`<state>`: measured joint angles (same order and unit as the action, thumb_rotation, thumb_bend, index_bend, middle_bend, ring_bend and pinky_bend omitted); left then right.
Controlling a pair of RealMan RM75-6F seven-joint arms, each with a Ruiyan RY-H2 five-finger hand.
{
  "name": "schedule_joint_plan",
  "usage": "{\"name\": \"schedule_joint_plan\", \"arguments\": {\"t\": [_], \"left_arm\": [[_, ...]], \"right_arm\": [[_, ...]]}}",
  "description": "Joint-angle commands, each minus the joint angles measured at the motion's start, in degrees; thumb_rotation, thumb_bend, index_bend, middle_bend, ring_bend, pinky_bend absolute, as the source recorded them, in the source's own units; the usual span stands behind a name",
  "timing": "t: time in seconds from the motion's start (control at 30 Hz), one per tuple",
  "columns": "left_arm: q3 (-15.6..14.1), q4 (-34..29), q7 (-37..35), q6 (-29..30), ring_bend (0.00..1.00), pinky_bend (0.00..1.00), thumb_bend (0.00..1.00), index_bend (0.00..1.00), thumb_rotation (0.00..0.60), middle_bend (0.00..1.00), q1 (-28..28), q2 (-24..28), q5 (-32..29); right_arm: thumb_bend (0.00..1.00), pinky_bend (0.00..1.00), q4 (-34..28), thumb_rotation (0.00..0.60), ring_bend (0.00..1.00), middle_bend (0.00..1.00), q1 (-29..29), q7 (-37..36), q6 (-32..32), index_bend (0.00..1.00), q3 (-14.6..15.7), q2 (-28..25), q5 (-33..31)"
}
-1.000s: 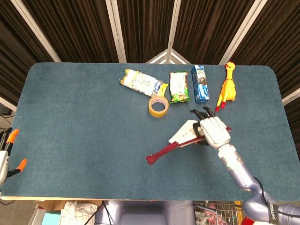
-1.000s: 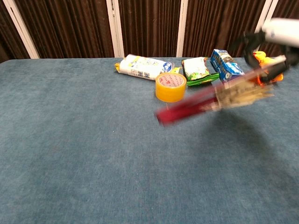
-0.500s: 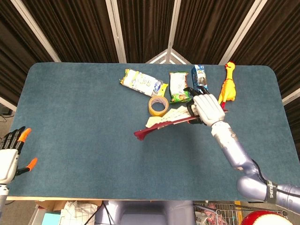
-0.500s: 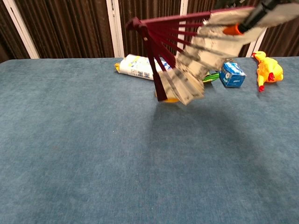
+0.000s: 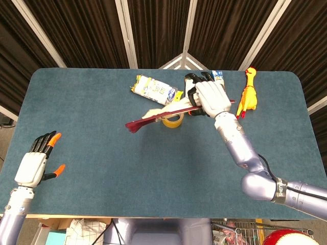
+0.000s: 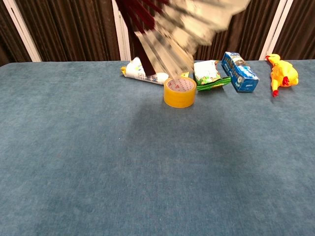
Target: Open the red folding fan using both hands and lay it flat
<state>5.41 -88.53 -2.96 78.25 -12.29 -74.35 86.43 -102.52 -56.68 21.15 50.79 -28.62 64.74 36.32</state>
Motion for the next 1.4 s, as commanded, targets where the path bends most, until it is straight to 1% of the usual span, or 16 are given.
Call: {"name": "schedule_joint_plan", "arguments": {"t": [0.03,0.13,0.2,0.3,0.47,0.57,0.63,0.77,0.97,1.2,1.4], "left_arm": [[0.8,1.2,-2.4,-0.8,0.0,0.0,0.36,0.04,0.6,0.0,-1.5,-1.7,0.3],[1.1,0.8,-5.2,-2.5,0.0,0.0,0.35,0.05,0.6,0.0,-2.6,-2.2,-0.2],[1.4,-0.2,-8.3,-4.1,0.0,0.0,0.34,0.05,0.6,0.0,-3.5,-1.9,-0.9],[1.9,-0.7,-9.8,-4.4,0.0,0.0,0.33,0.05,0.6,0.0,-4.1,-2.1,-1.2],[2.8,-1.7,-12.0,-5.3,0.0,0.0,0.31,0.05,0.6,0.0,-5.6,-3.0,-1.5],[3.4,-2.0,-13.8,-5.8,0.0,0.0,0.3,0.07,0.6,0.0,-6.4,-4.1,-1.8],[3.8,-1.6,-16.0,-5.7,0.0,0.0,0.3,0.08,0.6,0.0,-6.9,-5.3,-1.9],[4.0,-0.6,-18.0,-5.7,0.0,0.0,0.3,0.09,0.6,0.0,-7.6,-6.7,-2.2],[4.6,0.5,-20.9,-6.0,0.0,0.0,0.3,0.15,0.6,0.0,-8.6,-8.5,-3.0],[3.9,3.0,-22.3,-8.5,0.0,0.0,0.31,0.24,0.6,0.0,-10.1,-11.2,-3.7],[4.1,6.1,-23.2,-10.1,0.0,0.0,0.41,0.31,0.6,0.01,-11.6,-14.0,-4.6]], "right_arm": [[0.38,0.1,-2.0,0.6,0.25,0.2,-2.0,1.3,1.8,0.89,-0.6,0.3,-2.0],[0.38,0.1,-2.8,0.6,0.25,0.2,-4.3,4.2,3.3,0.89,0.3,1.3,-3.6],[0.38,0.1,-3.2,0.6,0.25,0.2,-6.6,7.0,5.1,0.89,1.3,2.9,-5.9],[0.38,0.1,-3.6,0.6,0.25,0.2,-8.6,8.8,6.9,0.89,1.8,4.8,-7.6],[0.38,0.1,-4.0,0.6,0.25,0.2,-11.4,10.3,9.7,0.89,1.9,8.6,-8.8],[0.38,0.1,-4.0,0.6,0.25,0.2,-13.0,11.2,11.3,0.89,2.0,10.9,-8.9],[0.39,0.1,-3.7,0.6,0.25,0.2,-14.4,12.6,13.0,0.89,2.5,13.0,-9.2],[0.39,0.1,-3.8,0.6,0.25,0.2,-15.8,13.8,14.4,0.89,2.9,15.1,-10.0],[0.38,0.1,-4.5,0.6,0.25,0.2,-16.7,13.4,15.6,0.89,2.3,16.7,-10.0],[0.38,0.11,-5.4,0.6,0.25,0.2,-17.2,13.3,16.6,0.9,1.6,17.3,-10.1],[0.38,0.11,-6.2,0.6,0.25,0.2,-17.2,12.9,16.9,0.9,1.4,17.3,-9.9]]}}
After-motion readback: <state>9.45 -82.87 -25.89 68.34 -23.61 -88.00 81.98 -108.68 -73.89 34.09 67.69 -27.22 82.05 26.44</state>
